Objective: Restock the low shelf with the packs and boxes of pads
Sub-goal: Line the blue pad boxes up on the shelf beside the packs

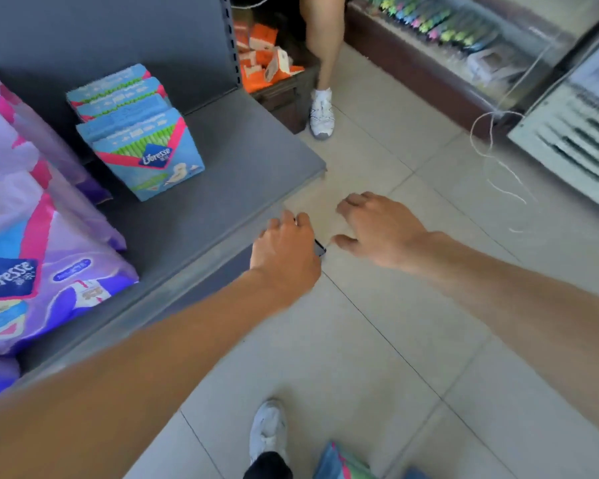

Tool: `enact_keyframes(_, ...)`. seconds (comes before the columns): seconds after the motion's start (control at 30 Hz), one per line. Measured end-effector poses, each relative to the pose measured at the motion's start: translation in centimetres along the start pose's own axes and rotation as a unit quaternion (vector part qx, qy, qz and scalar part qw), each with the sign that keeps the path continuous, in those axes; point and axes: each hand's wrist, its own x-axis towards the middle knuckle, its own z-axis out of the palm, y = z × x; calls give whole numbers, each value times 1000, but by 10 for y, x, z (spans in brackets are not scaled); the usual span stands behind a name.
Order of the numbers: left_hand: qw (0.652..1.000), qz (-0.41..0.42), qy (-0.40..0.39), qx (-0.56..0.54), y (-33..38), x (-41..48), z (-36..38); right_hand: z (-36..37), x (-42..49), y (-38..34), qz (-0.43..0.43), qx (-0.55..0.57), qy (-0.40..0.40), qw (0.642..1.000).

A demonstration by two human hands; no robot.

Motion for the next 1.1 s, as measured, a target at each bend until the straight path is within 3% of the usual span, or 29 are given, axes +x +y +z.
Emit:
enact_keyframes(0.23, 994, 95, -50, 6, 114, -46, 82, 76, -176, 64, 185, 101, -65, 975)
enact_keyframes(0.4, 986, 75, -144, -22, 161, -86, 171, 156, -282, 68, 343, 266, -81, 897)
enact_keyframes(0.47, 976, 13, -208, -68, 168, -101, 209, 193, -314, 58, 434, 385, -69, 812)
enact_keyframes(0.57, 952, -78, -276, -109, 165, -119, 271, 258, -350, 33, 563, 563, -31, 604)
enact_keyframes(0.6, 945, -100, -290, -112, 159, -125, 290, 280, -359, 22, 587, 580, -23, 564)
enact_keyframes(0.67, 934, -132, -313, -114, 144, -135, 331, 324, -372, 1, 612, 592, -33, 523)
enact_keyframes(0.77, 915, -177, -338, -128, 114, -152, 388, 383, -382, -26, 619, 610, -71, 490)
enact_keyframes(0.93, 889, -184, -404, -115, 76, -177, 463, 462, -382, -51, 609, 606, -94, 503)
enact_keyframes(1.1, 856, -198, -455, -147, 54, -187, 520, 521, -374, -69, 594, 632, -137, 478)
